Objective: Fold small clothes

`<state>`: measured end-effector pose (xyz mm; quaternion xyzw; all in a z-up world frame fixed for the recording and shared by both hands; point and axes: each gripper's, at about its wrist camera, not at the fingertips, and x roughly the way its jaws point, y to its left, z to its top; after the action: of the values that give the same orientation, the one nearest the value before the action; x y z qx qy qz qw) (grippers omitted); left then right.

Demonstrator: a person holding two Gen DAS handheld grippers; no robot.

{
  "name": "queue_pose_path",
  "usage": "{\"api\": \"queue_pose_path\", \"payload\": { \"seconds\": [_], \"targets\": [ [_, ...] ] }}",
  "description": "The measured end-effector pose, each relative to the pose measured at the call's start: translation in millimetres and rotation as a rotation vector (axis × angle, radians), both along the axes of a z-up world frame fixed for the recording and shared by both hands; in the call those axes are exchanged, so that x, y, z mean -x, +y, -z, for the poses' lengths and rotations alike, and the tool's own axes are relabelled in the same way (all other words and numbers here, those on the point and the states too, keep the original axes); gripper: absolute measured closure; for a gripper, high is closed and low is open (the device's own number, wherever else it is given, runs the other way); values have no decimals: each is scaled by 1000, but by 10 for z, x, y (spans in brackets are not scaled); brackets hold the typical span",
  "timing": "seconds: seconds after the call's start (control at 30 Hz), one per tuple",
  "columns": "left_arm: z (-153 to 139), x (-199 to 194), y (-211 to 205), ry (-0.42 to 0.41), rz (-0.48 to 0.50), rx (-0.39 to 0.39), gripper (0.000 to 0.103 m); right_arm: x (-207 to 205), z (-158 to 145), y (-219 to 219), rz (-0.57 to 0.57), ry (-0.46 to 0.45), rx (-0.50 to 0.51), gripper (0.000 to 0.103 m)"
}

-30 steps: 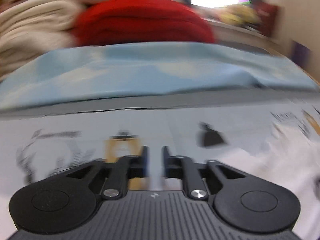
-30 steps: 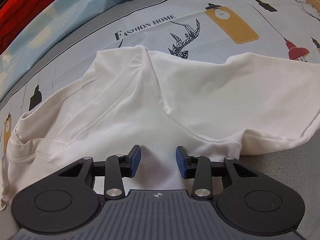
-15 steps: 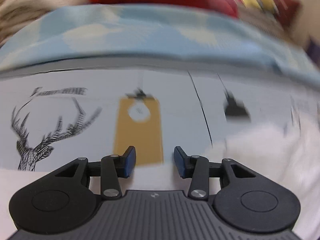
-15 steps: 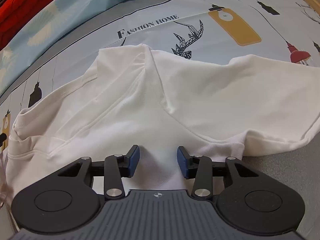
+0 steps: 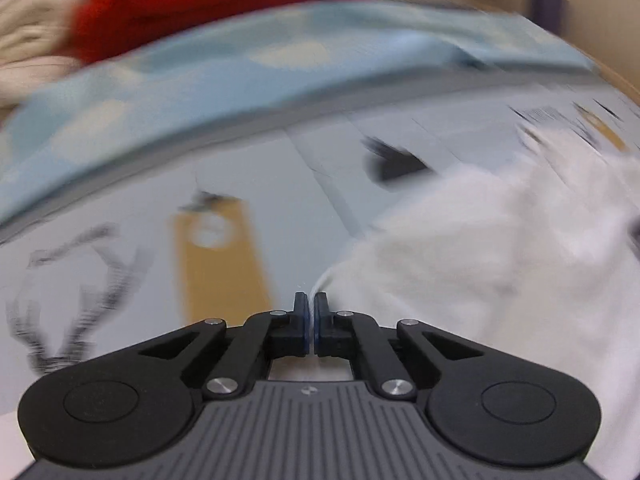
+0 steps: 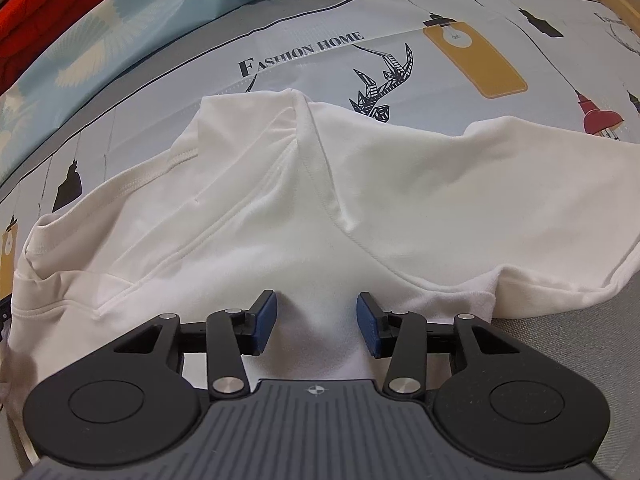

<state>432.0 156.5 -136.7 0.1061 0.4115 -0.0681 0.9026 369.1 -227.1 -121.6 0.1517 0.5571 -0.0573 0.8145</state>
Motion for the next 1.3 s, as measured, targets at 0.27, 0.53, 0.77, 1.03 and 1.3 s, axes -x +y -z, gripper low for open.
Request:
{"api": "queue_pose_path", "payload": {
  "seconds": [0.27,0.53,0.77,1.03,1.3],
  "targets": [
    [-103,-21,92,-57,-211,-43,75,0,2,21,-7,-5,0,56],
    [-27,-56,-21,15,-102,271,75,14,-78,-119,62,-42,-1,57],
    [-280,-40,-64,32,-261,199,81,37,-144,-520,169,-21,10,57],
    [-1106,810,-175,25,-187,198,80,270,-565,-842,262,-102,-24,57],
    [-1359,2550,83,75,-184,252,77,965,-1145,-738,101,-299,-36,57]
  ]
}}
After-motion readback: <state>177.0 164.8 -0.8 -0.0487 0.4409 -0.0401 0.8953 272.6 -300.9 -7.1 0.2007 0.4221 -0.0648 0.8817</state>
